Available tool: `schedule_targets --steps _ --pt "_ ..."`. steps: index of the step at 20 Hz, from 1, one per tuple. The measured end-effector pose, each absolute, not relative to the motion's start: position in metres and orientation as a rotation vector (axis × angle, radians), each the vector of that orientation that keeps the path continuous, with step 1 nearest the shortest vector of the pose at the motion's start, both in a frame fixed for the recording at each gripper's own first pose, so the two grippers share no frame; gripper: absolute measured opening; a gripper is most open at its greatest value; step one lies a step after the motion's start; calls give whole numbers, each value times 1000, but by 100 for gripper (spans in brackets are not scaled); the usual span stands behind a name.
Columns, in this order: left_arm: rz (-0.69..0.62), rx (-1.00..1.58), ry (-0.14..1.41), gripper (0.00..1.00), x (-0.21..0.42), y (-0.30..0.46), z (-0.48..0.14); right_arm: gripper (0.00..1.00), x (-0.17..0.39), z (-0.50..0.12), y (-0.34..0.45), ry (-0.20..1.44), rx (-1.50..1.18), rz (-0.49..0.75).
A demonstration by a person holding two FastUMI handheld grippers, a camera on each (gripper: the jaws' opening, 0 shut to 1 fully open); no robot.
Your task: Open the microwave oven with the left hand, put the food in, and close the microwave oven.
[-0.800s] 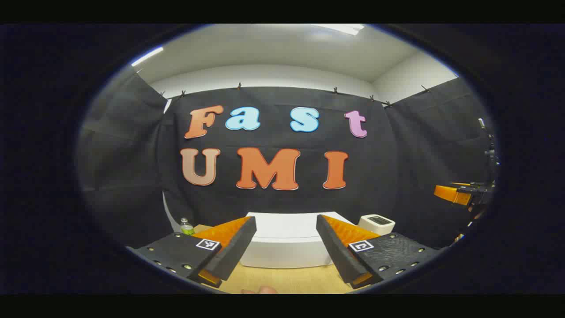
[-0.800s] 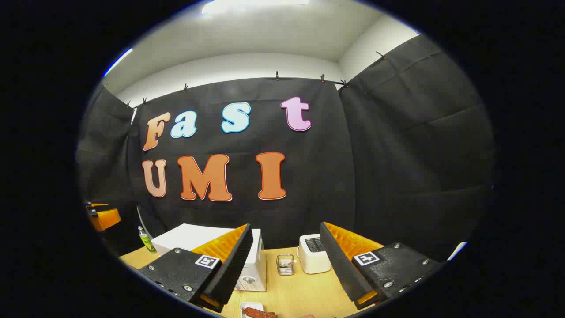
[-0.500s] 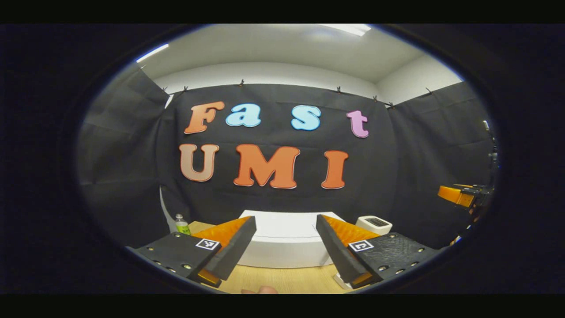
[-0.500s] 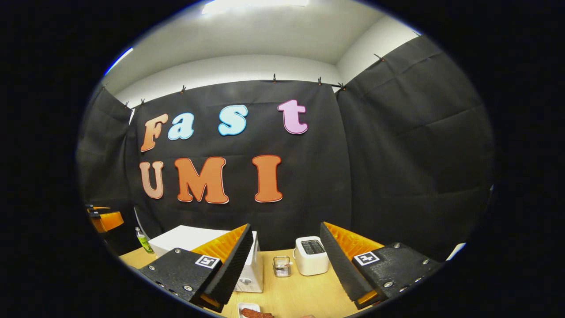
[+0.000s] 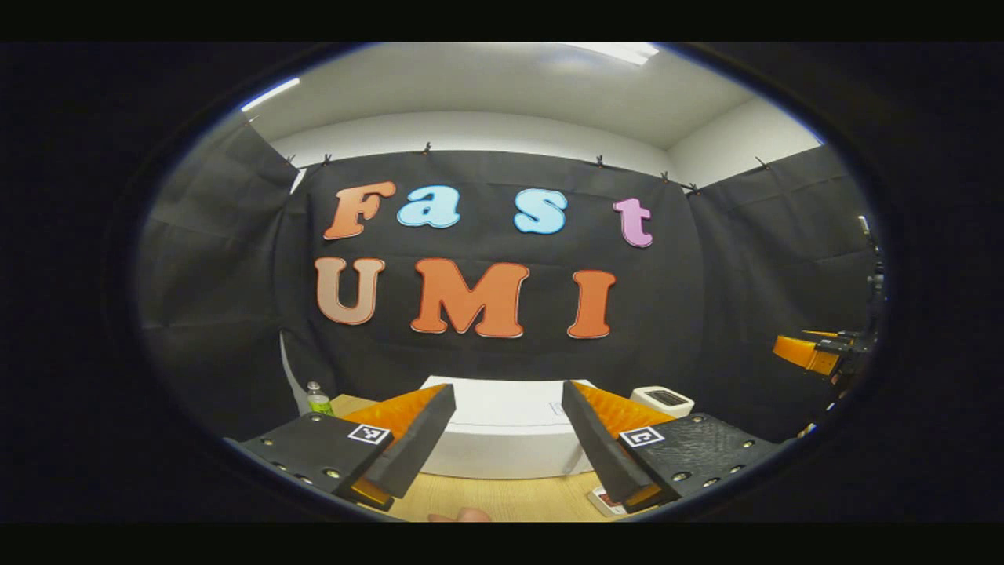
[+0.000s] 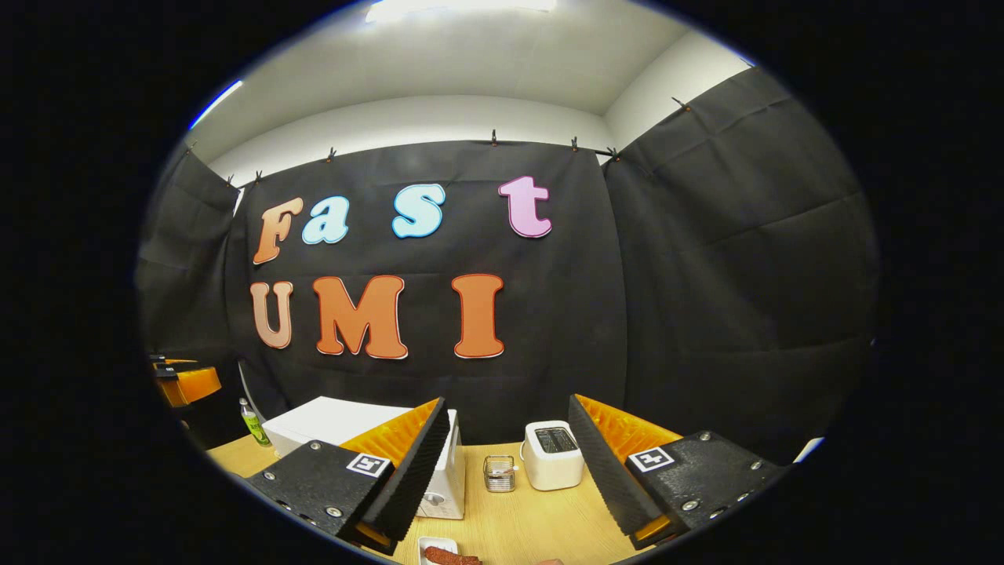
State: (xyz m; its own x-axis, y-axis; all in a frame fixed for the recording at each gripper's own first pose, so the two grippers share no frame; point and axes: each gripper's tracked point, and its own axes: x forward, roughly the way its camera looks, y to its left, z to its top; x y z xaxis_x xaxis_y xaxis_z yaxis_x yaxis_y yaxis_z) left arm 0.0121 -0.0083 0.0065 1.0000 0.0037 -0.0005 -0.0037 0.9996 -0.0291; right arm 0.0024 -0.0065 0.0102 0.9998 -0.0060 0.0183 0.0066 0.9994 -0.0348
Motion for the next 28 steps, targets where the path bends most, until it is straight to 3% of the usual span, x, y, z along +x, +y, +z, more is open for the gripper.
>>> schedule_targets --steps 7,22,28 --pt "7 -72 14 90 27 -19 -31 95 5 -1 -14 -10 -18 -24" --pt "-52 -28 203 90 112 -115 -248 95 11 -44 -42 43 7 -56" --pt "-16 29 209 90 139 -122 -295 95 13 -61 -61 53 5 -85"
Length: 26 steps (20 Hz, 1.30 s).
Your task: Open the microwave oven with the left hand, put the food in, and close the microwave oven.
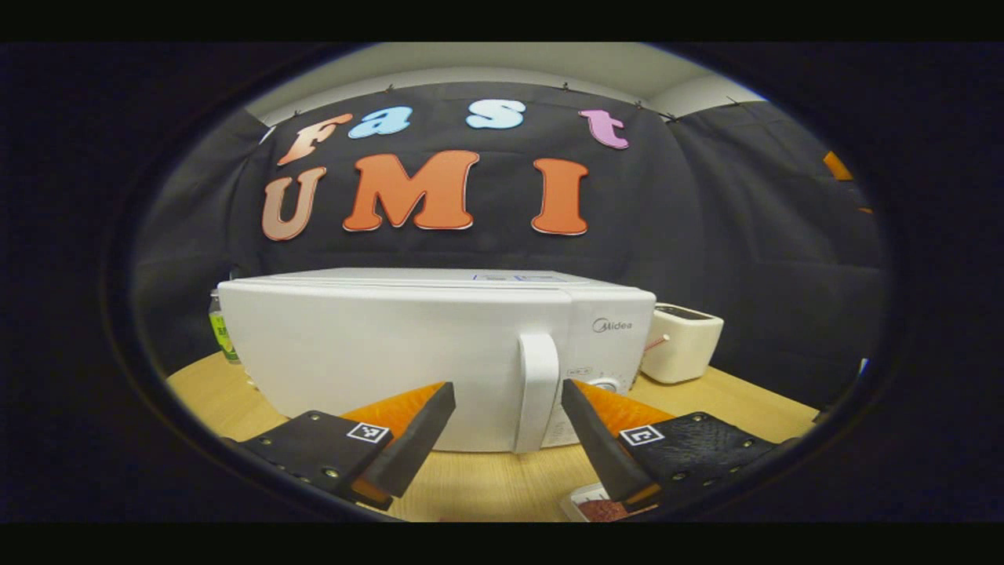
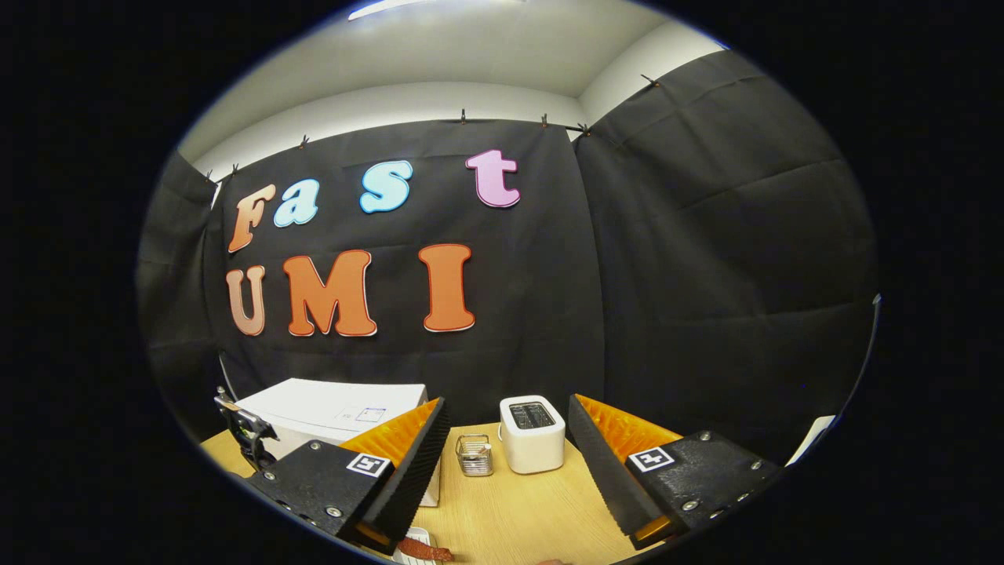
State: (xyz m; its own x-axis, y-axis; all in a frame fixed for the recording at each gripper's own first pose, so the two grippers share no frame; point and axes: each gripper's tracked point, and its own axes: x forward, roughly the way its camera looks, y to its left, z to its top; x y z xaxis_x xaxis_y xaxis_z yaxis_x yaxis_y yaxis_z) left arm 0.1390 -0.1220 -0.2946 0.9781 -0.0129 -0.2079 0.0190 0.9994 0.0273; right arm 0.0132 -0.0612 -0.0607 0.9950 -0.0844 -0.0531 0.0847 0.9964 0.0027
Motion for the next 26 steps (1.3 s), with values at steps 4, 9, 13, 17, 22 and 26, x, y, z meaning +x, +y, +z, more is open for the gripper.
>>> schedule_targets --steps 4,9,13,17,22,26 --pt "-45 44 214 66 152 -136 -309 95 15 -69 -66 54 -5 -96" --pt "-60 47 184 25 138 -141 -305 95 10 -73 -58 56 -19 -70" --pt "-112 17 199 7 126 -140 -305 95 8 -74 -54 46 -17 -52" --pt "-56 24 182 8 128 -133 -304 95 9 -78 -54 52 4 -52" --pt "-37 143 171 11 132 -146 -299 95 4 -76 -55 35 -14 -46" --pt "-46 184 154 48 144 -150 -298 95 2 -85 -55 55 3 -31"
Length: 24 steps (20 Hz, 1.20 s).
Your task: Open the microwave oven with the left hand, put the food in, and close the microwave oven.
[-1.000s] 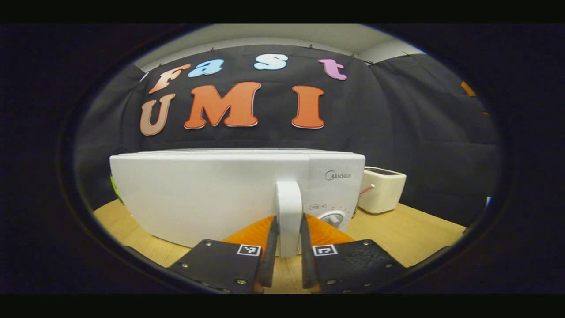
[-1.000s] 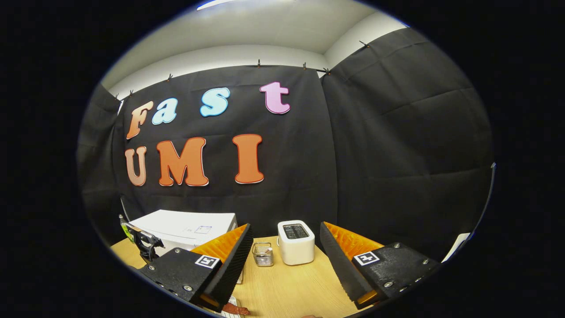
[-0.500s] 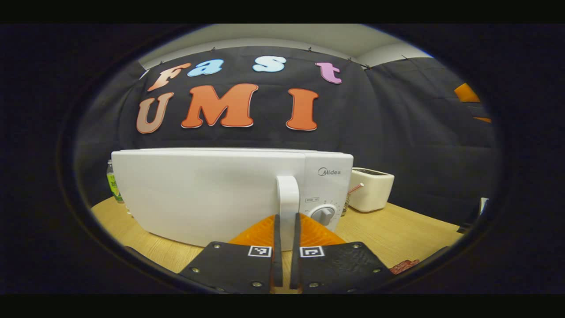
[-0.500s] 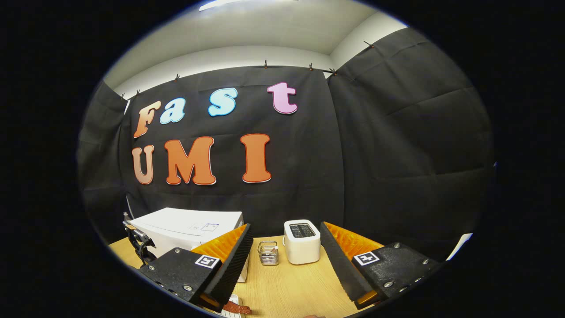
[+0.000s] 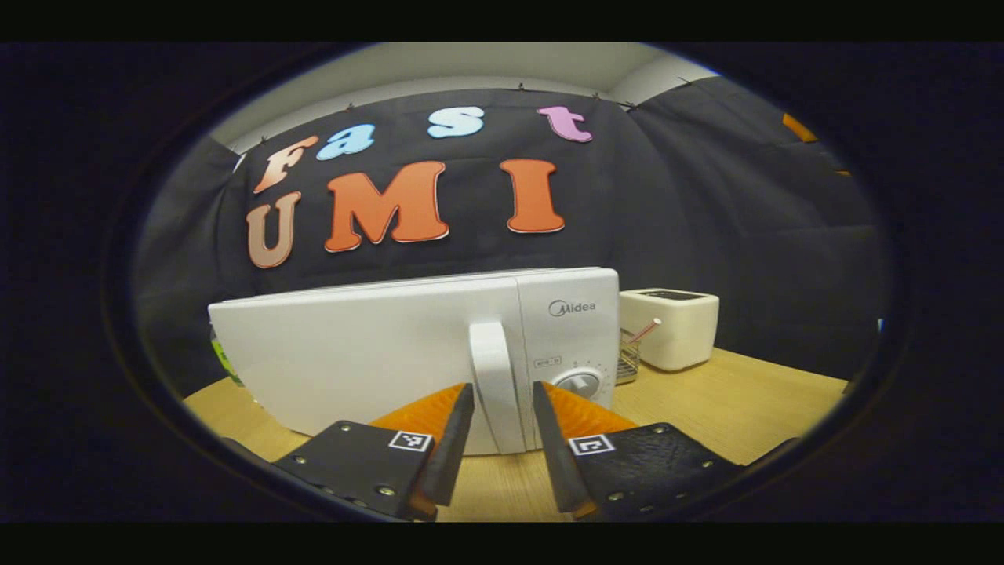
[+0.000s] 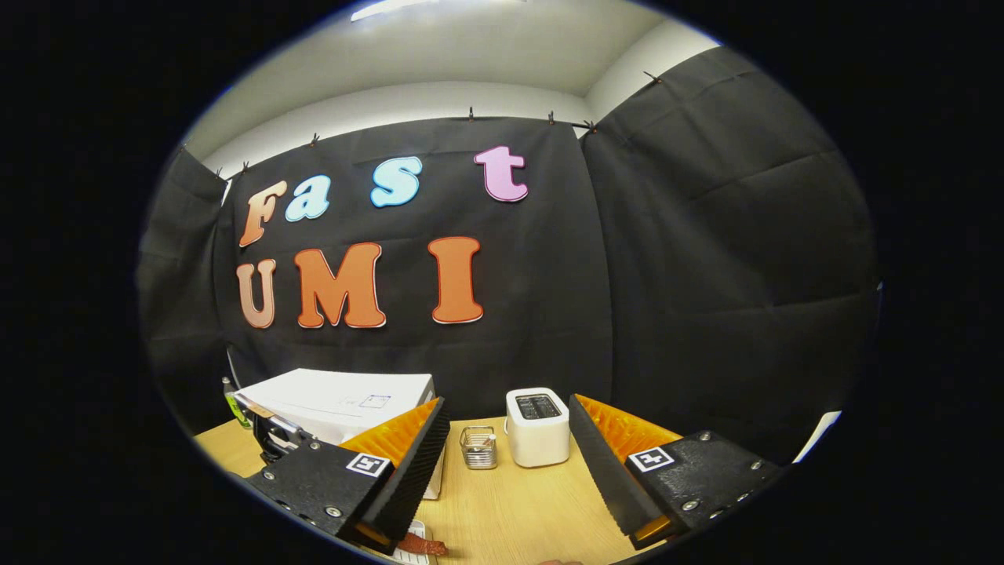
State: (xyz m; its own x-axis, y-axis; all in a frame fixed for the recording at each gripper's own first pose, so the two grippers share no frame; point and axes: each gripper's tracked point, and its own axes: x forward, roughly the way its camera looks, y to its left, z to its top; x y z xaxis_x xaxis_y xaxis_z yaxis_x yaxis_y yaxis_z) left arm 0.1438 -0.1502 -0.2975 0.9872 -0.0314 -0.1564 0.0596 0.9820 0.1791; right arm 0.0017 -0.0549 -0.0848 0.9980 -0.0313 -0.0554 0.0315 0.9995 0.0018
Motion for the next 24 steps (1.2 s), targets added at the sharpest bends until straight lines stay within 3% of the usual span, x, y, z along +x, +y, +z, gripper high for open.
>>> schedule_targets --steps 1,5,6,7,8,11,14,16,17,24 --pt "-59 196 169 53 150 -154 -301 95 4 -86 -57 56 -3 -35" --pt "-26 172 170 51 156 -142 -306 95 2 -93 -64 65 9 -41" --pt "-44 114 169 44 156 -139 -310 95 1 -93 -66 64 18 -43" --pt "-79 41 165 21 153 -142 -311 95 0 -94 -68 63 25 -47" --pt "-115 -4 149 20 148 -146 -306 95 0 -95 -70 61 31 -51" --pt "-198 48 118 7 115 -145 -299 95 -3 -104 -75 62 49 -60" --pt "-286 10 113 4 68 -134 -295 95 -9 -115 -70 77 82 -47" --pt "-336 4 119 10 32 -122 -287 95 -12 -125 -68 91 96 -44" --pt "-349 11 123 7 15 -113 -285 95 -13 -132 -66 99 102 -41" --pt "-343 32 167 10 -74 -42 -271 95 -21 -175 -32 172 156 10"
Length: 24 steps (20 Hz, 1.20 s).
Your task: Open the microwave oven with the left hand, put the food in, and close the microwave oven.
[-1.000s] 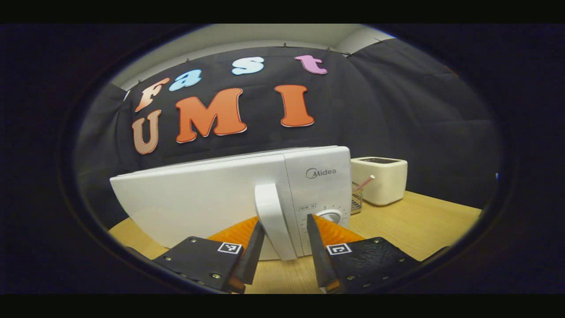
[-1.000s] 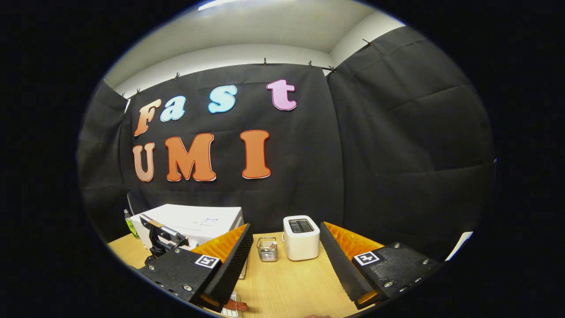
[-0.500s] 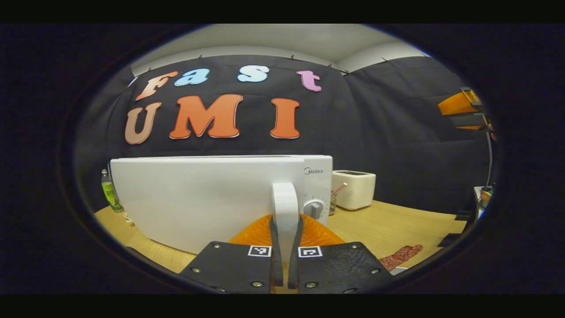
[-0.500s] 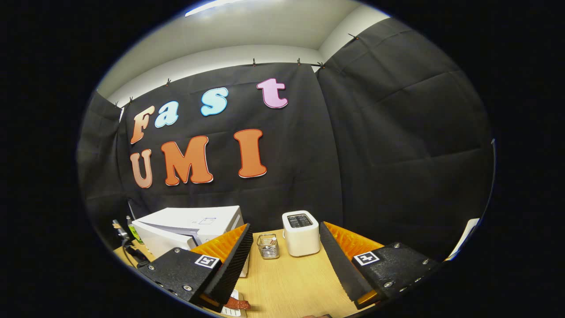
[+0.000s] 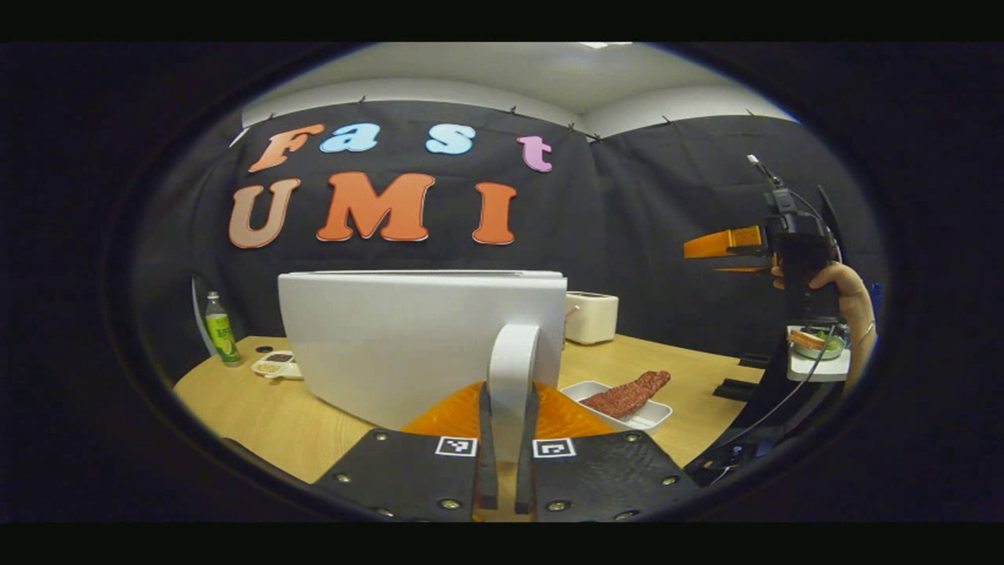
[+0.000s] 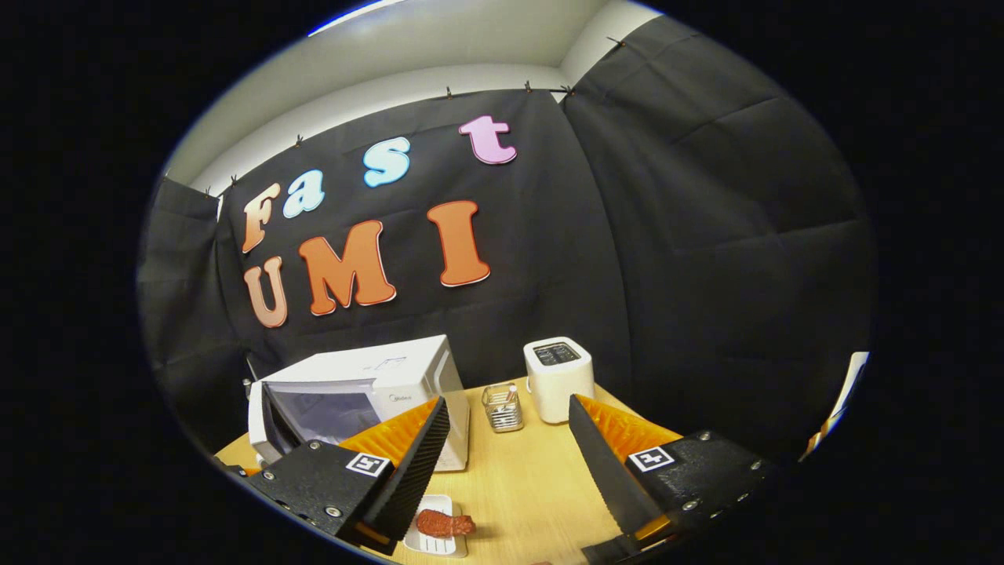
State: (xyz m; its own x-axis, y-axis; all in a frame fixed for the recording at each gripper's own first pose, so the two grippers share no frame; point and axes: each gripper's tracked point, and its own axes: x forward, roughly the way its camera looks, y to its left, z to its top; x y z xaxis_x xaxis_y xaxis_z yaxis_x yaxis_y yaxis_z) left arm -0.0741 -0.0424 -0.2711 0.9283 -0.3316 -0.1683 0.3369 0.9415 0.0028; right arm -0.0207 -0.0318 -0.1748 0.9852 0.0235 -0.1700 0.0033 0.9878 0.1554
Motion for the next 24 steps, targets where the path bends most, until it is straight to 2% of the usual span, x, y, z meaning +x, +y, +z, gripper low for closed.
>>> schedule_targets --steps 8,10,14,17,18,22,24 --pt "-126 53 162 14 -131 54 -259 95 -31 -258 14 320 365 65" --pt "-65 48 139 12 -142 79 -256 95 -31 -277 24 359 450 72" --pt "56 50 136 11 -158 128 -256 95 -29 -311 27 393 584 33" --pt "103 28 168 12 -165 156 -269 94 -33 -331 36 419 672 18" --pt "111 13 178 9 -168 162 -273 95 -34 -338 38 430 689 9" --pt "126 -37 167 11 -180 181 -267 89 -39 -364 44 476 716 -17" --pt "123 -29 175 20 -184 187 -268 81 -38 -372 46 485 740 -28"
